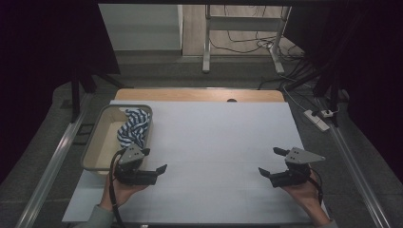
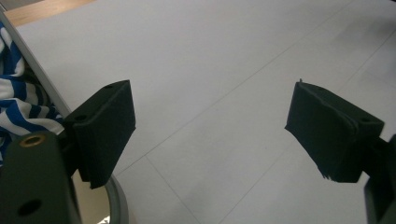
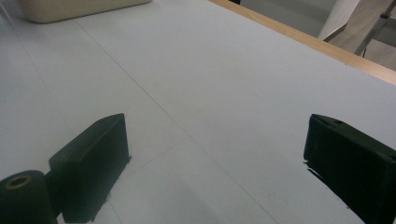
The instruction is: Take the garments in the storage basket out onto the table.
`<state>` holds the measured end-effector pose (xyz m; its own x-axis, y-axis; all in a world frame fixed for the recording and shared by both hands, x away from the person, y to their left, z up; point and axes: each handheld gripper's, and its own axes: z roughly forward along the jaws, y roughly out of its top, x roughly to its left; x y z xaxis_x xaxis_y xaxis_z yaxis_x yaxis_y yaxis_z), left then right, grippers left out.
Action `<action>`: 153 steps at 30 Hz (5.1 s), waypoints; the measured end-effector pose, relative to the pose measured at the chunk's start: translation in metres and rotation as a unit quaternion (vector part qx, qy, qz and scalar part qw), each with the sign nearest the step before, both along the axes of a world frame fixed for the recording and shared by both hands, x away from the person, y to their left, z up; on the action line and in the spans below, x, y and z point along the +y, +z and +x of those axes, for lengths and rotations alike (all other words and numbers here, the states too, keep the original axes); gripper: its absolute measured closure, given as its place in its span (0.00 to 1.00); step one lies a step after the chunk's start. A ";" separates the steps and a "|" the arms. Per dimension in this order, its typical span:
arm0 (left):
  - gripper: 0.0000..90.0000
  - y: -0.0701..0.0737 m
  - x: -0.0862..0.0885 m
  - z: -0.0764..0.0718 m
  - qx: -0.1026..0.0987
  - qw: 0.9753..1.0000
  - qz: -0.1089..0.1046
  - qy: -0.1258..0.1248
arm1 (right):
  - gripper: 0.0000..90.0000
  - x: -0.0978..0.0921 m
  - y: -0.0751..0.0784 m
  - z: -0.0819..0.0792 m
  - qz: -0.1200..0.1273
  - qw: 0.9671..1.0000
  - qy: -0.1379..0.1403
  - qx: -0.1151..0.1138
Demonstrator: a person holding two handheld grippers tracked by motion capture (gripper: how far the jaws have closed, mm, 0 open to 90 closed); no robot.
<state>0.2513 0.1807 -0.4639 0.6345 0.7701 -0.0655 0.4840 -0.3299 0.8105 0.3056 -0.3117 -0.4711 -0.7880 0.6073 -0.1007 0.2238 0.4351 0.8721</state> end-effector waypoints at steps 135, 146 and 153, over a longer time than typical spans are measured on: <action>0.18 0.017 0.071 0.134 0.050 0.992 0.015 0.116 | 0.08 0.012 -0.012 0.009 -0.009 0.998 0.011 0.056; 0.19 0.007 0.087 0.138 0.068 0.988 0.006 0.140 | 0.08 0.013 -0.013 0.009 -0.014 0.998 0.013 0.058; 0.19 -0.001 0.093 0.142 0.084 0.985 0.009 0.151 | 0.08 0.013 -0.013 0.009 -0.015 0.998 0.013 0.057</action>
